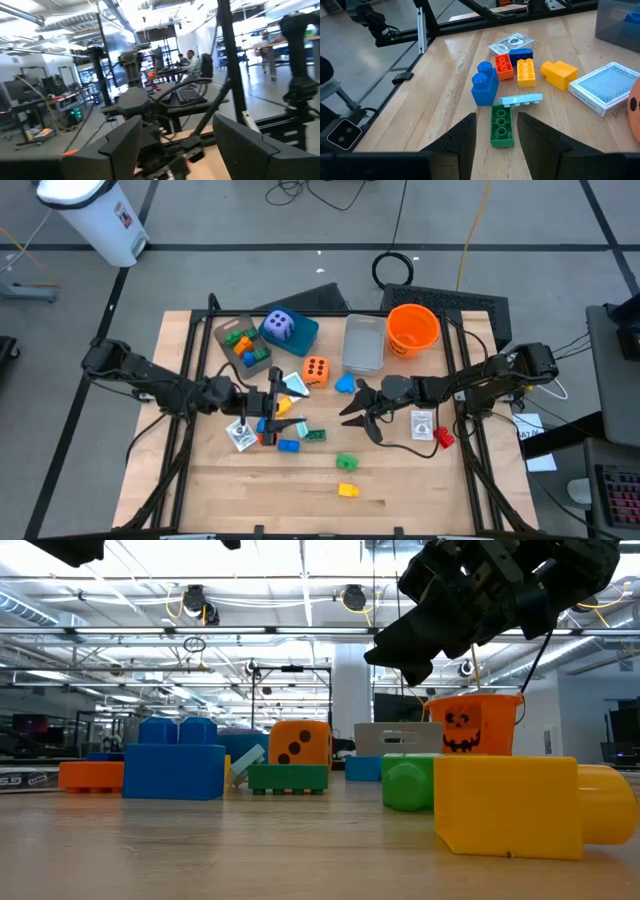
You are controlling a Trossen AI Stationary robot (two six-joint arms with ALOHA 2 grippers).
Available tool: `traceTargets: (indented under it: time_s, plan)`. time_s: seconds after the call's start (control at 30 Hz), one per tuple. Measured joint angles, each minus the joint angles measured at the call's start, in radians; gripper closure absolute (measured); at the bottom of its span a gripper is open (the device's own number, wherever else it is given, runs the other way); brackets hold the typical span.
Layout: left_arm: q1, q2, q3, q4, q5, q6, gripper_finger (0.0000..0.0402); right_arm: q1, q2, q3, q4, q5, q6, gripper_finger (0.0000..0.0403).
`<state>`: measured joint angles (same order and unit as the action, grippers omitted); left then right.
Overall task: Pick & Place Toys
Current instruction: Put the blue game piece into the black bin
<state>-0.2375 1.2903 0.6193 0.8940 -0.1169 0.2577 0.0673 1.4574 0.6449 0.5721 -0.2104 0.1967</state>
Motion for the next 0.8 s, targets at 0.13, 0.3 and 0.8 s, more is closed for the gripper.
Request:
traceTargets:
  time_s: [0.13, 0.3, 0.8]
  plan:
    - [0.039, 0.000, 0.000, 0.000, 0.000, -0.008, 0.0149, 0.000, 0.000, 0.000, 0.000, 0.000, 0.000, 0.0268]
    - [0.055, 0.000, 0.000, -0.012, 0.001, -0.064, 0.0149, 0.000, 0.000, 0.000, 0.000, 0.000, 0.000, 0.0266]
    - [-0.276, 0.000, 0.001, -0.100, -0.138, -0.158, 0.0149, 0.000, 0.000, 0.000, 0.000, 0.000, 0.000, 0.0266]
